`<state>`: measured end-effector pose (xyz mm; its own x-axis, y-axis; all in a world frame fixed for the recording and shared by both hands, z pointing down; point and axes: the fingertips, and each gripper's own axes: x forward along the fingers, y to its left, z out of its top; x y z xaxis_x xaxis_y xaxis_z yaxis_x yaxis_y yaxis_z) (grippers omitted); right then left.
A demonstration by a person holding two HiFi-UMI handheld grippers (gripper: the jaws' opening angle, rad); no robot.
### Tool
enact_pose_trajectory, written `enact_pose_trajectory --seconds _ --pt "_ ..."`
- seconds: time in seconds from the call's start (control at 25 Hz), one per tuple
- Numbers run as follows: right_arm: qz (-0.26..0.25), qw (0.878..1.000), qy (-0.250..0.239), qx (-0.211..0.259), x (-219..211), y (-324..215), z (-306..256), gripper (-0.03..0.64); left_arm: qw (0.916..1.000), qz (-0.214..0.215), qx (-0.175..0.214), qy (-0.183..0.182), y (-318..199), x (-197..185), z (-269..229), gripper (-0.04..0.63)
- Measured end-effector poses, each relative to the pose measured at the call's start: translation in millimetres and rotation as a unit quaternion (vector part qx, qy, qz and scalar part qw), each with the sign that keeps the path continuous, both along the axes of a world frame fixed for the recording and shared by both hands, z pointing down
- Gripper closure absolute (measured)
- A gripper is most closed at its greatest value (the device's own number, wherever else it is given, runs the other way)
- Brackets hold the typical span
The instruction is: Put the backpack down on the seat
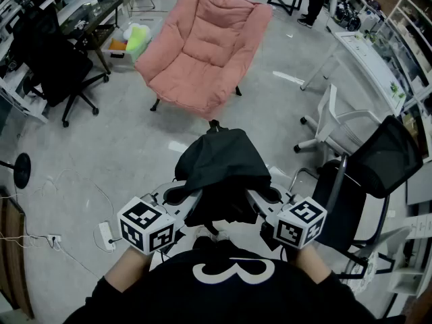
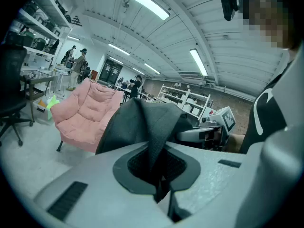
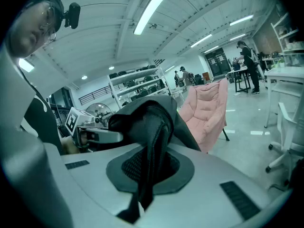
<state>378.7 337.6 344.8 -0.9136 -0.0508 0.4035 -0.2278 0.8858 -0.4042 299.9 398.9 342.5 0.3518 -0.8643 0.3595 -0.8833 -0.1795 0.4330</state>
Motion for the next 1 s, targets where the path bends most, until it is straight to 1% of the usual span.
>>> enact_pose_trajectory --seconds 0.24,0.4,0.56,0.72,0.88,1.0 --pt "-0.005 1.0 -0.011 0.004 -23.9 13.8 -1.7 0.606 0.9999 -0.001 0.004 -0.014 14.0 -23.7 -3.2 0.584" --pt "-0.024 0.999 -0.03 0.007 -41.8 18.0 -6.5 0.606 0.9995 -0.012 0.01 -0.026 17.4 -41.9 -8.8 0.584" --pt "-0.036 0.999 -0.038 0.015 -61.5 16.8 -10.0 0.606 0.9991 -0.024 0.011 -0.033 19.0 -59.6 -13.4 0.584" --pt "-0.053 0.997 -0.041 0.022 -88.0 11.4 -9.6 0.606 0.9985 -0.041 0.008 -0.037 15.6 -84.3 -13.9 0.584" --pt "-0.072 0.996 -0.041 0.013 -115.6 -3.4 0.2 0.606 0.9977 -0.056 0.005 -0.038 3.0 -110.7 -5.0 0.584" --pt "-0.085 0.996 -0.035 0.002 -144.6 -24.0 8.2 0.606 0.9968 -0.073 -0.004 -0.033 -16.2 -138.1 2.9 0.584"
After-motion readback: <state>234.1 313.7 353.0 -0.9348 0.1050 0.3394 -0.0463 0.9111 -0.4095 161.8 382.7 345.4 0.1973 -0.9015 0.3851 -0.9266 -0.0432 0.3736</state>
